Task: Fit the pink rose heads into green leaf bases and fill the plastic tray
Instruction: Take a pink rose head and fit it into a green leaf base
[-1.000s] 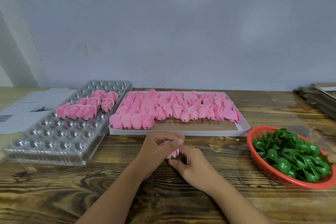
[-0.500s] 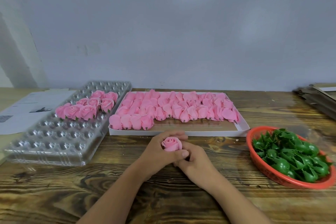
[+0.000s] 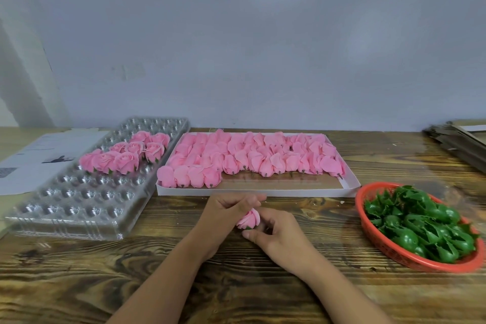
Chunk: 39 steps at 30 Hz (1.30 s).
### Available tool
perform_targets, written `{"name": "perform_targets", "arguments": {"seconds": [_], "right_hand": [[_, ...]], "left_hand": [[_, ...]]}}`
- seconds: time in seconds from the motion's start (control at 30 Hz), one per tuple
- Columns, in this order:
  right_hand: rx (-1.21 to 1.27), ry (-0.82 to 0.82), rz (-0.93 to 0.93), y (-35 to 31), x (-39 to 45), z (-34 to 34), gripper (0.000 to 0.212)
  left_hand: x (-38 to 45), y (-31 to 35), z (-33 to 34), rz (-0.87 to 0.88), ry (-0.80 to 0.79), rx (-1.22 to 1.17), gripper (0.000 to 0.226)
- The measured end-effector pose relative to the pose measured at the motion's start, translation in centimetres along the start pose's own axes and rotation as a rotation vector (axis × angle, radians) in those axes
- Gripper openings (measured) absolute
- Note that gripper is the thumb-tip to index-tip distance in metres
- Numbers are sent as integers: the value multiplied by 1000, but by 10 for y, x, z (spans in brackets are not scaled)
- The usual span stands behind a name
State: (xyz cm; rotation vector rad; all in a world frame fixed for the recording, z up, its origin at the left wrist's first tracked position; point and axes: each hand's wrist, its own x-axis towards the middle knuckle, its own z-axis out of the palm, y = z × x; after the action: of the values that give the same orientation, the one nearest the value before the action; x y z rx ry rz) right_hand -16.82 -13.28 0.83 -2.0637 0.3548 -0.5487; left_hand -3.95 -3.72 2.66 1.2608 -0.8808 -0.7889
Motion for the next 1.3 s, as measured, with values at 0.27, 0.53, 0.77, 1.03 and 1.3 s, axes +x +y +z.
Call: {"name": "perform_targets", "arguments": {"seconds": [0.27, 0.53, 0.77, 1.03, 1.3], "right_hand": [[35, 14, 14, -2, -1, -1, 15], [75, 62, -7, -4, -1, -2, 32], [-80, 210, 76, 5, 2, 4, 29], [-148, 215, 135, 5, 1, 5, 46], [-46, 151, 59, 2, -2, 1, 22]], "left_hand": [[-1, -3, -2, 28, -71, 65, 27], [2, -8, -3, -26, -141, 147, 50], [-1, -7, 1, 115, -12, 109, 56], [0, -12, 5, 162, -32, 249, 15], [1, -13, 3, 77, -70, 374, 33]]}}
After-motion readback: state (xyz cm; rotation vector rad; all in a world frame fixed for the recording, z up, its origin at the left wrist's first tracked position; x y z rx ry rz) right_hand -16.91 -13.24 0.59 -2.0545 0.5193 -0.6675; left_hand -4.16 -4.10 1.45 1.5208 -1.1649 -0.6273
